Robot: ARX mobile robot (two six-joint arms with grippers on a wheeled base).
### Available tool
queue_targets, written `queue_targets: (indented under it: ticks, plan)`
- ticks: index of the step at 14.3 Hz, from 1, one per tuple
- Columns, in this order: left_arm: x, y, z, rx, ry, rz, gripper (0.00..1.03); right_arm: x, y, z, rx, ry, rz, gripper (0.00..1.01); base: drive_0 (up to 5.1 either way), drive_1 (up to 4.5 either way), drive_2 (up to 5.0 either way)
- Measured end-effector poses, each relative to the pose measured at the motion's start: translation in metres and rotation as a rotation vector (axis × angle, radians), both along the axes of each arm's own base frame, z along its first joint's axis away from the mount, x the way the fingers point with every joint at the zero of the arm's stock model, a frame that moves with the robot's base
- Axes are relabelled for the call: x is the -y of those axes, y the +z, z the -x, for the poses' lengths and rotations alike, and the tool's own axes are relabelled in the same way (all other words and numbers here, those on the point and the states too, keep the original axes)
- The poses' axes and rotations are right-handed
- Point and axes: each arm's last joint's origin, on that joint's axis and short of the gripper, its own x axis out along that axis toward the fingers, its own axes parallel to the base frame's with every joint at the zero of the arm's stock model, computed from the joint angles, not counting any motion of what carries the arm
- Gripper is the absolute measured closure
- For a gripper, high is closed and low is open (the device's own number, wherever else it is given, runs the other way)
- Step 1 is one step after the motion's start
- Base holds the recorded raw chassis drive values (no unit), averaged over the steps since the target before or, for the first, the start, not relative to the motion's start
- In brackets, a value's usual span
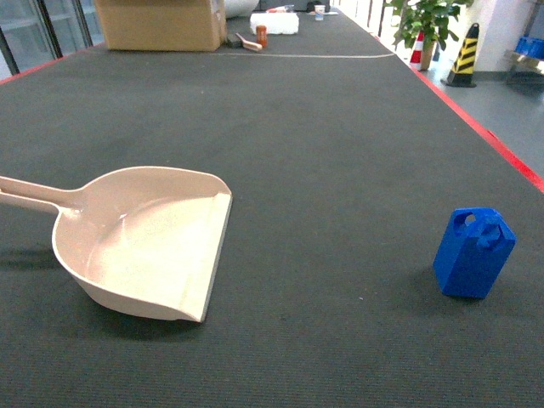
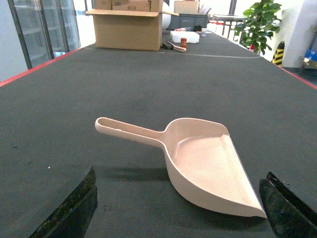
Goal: Place part in tray to right shelf
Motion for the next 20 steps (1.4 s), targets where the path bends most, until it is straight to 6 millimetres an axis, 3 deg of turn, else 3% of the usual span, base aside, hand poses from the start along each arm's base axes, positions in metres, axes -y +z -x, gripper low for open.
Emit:
queue_targets:
  ticks: [20]
  plan:
    - [0.0,0.0,0.0,0.0,0.0,0.0,0.05,0.0,0.0,0.0,0.0,0.0,0.0,0.03,0.0,0.0,0.0]
